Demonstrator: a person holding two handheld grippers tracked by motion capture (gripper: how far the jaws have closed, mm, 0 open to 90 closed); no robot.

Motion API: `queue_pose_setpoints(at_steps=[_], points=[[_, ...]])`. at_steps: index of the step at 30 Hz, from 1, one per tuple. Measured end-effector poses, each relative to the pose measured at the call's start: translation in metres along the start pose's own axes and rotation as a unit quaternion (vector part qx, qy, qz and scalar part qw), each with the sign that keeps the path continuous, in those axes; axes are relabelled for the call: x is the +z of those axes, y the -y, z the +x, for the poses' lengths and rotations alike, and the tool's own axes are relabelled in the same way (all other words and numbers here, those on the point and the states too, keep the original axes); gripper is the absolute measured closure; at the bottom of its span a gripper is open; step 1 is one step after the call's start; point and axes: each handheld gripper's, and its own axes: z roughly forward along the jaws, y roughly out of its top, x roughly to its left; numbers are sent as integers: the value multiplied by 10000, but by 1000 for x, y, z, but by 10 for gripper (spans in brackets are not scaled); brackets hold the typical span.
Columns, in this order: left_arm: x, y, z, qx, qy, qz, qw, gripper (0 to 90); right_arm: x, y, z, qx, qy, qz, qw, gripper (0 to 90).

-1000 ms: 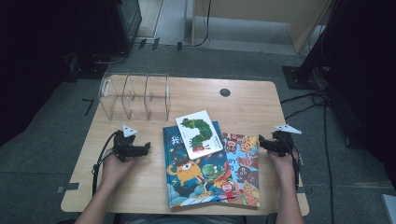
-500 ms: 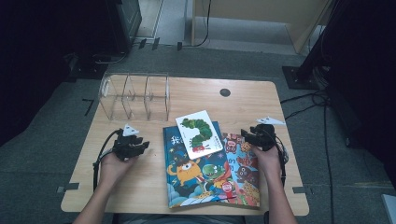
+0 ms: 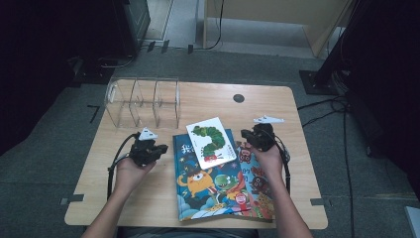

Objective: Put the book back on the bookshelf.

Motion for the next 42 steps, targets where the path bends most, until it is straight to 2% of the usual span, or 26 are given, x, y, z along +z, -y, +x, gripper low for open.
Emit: queue_pose_setpoints(at_steps=[5,11,17,19,25,34,42], points=[[11,-7,-12,62,163,77,9998,867,14,-5,11,-162,-153,111,9997,868],[27,-13,-29,183,278,151,9993,866,27,-6,16,-166,-305,202,9992,869],[38,-14,-39,69,438,144,9989,863,36,-5,22,-215,-484,288,9982,874],[40,-16,-42,66,487,152,9987,863,38,-5,24,-299,-414,320,9982,881],[47,-21,-54,192,641,187,9976,867,39,-5,24,-219,-485,344,9980,900],[43,-17,-55,172,676,232,9973,894,40,-3,30,-219,-557,327,9977,900],[29,-1,-59,174,711,211,9971,891,42,-2,41,-395,-721,379,9959,900]])
